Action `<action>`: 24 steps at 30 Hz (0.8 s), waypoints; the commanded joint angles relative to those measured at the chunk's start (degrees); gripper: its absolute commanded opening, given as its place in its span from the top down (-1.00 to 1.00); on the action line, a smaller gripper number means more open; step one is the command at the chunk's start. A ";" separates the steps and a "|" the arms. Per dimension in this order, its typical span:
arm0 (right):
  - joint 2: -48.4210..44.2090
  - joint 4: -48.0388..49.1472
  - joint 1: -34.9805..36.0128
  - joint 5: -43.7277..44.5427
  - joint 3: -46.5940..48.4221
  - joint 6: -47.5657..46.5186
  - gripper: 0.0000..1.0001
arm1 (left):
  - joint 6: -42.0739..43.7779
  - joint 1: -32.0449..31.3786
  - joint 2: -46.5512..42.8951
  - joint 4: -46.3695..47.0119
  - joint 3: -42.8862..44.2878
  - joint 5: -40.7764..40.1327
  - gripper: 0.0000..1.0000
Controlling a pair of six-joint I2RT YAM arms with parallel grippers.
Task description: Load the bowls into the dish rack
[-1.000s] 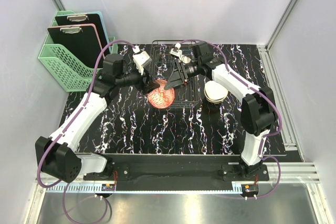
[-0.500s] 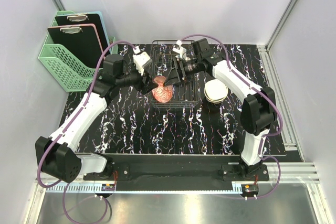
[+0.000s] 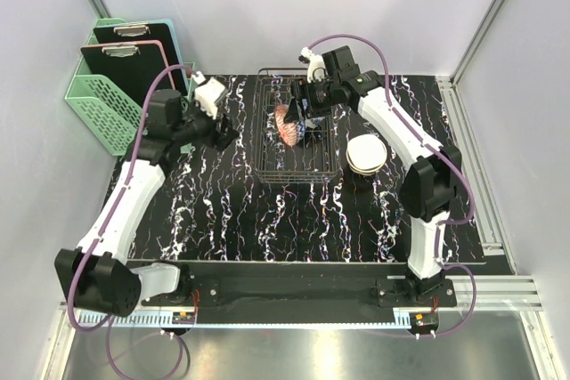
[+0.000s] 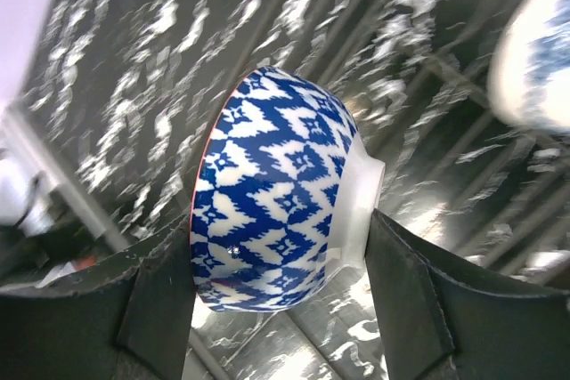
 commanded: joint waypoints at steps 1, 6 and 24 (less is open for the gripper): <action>1.46 -0.21 0.62 12.34 8.87 -1.84 1.00 | 1.58 2.94 -3.74 -1.07 -0.14 -2.52 -0.43; 3.84 -0.12 2.28 17.27 14.15 -3.42 1.00 | 2.11 6.46 -6.03 -1.60 -3.31 -1.73 -0.43; 13.07 5.59 8.17 35.73 24.44 -11.77 1.00 | 4.39 10.68 -10.16 -3.01 -9.37 -1.82 -0.43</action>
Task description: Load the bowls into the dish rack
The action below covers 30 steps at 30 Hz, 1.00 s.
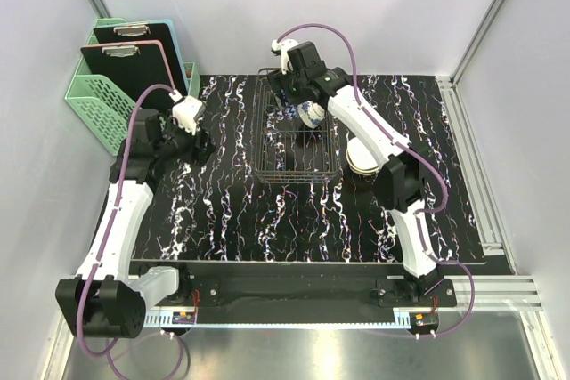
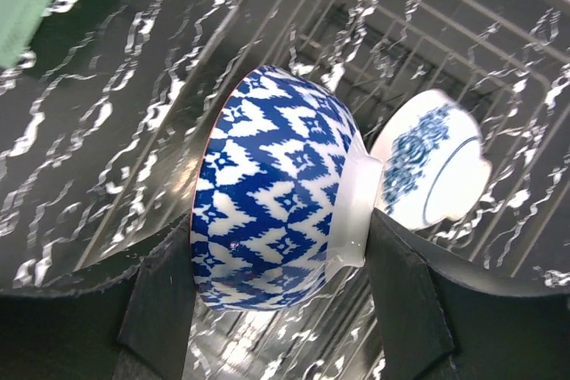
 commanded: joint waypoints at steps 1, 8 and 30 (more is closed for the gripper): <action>1.00 6.70 1.07 7.10 5.05 -3.99 1.00 | 1.20 0.84 -1.81 1.06 -1.29 0.02 -0.43; 3.64 9.52 2.56 12.20 6.82 -7.68 1.00 | 1.38 2.42 -2.61 1.06 -3.31 0.90 -0.43; 12.17 20.94 7.93 24.86 6.20 -17.09 1.00 | 1.56 5.94 -3.75 1.06 -6.82 3.45 -0.42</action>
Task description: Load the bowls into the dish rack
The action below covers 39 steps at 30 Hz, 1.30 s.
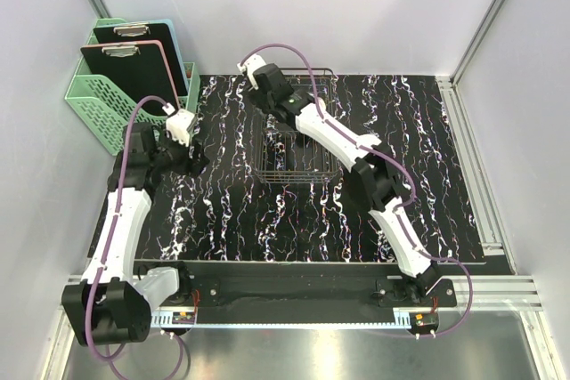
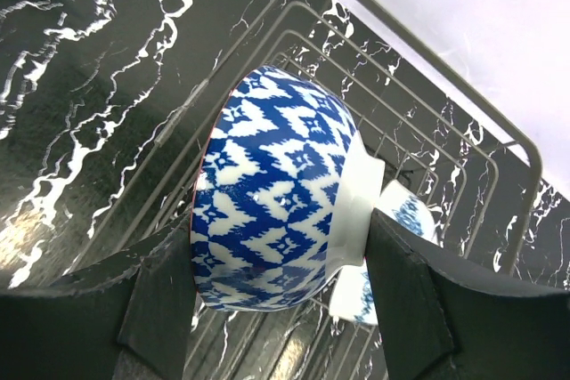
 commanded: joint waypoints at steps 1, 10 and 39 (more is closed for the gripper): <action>1.57 6.61 0.98 5.15 3.14 -2.42 1.00 | 0.90 1.11 -1.93 2.00 -1.14 2.22 -0.42; 4.73 9.16 1.33 9.81 3.41 -3.65 1.00 | 1.52 2.16 -2.38 1.65 -2.03 3.28 -0.42; 10.19 12.06 3.88 14.56 3.67 -4.53 0.12 | 2.31 3.74 -2.90 1.03 -3.70 5.21 -0.59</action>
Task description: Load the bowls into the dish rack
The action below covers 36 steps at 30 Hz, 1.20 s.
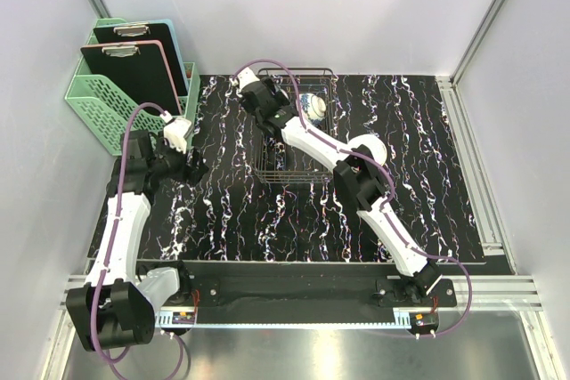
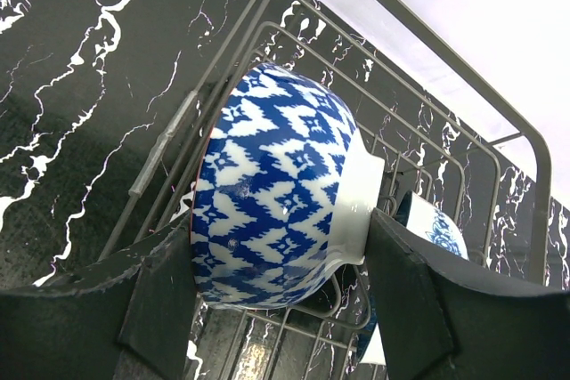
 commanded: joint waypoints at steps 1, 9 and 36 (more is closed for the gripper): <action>0.31 2.12 1.47 1.81 1.55 -1.06 0.02 | 0.82 0.51 -1.22 1.42 0.35 2.13 -0.60; -1.01 2.03 1.74 1.81 0.23 -0.88 -0.40 | 0.91 0.86 -1.22 1.42 0.17 2.66 -0.65; -9.88 -0.26 1.65 2.96 -0.20 0.17 -0.85 | 0.21 1.57 -0.78 0.98 1.84 3.89 -0.88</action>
